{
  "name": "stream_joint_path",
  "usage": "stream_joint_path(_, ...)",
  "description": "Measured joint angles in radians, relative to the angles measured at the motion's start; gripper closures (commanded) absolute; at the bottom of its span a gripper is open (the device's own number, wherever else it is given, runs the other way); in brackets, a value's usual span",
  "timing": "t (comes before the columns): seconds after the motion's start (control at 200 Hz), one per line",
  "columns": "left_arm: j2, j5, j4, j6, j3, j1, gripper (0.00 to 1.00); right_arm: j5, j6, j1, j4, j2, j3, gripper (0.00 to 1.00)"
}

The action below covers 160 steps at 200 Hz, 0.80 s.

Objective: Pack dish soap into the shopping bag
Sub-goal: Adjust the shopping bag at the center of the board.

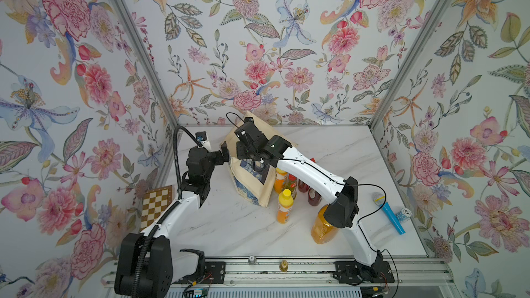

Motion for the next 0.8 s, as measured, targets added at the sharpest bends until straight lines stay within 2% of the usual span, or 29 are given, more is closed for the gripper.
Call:
stream_joint_path(0.125,0.002,-0.066,-0.123,-0.028,0.093,0.0,0.0,0.003,-0.007,0.005,0.001,0.0,0.0,1.0)
stream_joint_path(0.265,0.036,-0.08,-0.247,-0.063,0.222,0.017,0.01,0.011,-0.015,0.012,0.006,0.0,0.0,1.0)
stream_joint_path(0.546,0.156,0.019,-0.375,-0.142,0.287,0.103,0.01,0.017,-0.026,0.019,0.007,-0.002,0.0,1.0)
stream_joint_path(0.801,0.327,0.154,-0.41,-0.159,0.394,0.134,0.0,0.018,-0.034,0.024,0.008,-0.005,0.0,1.0)
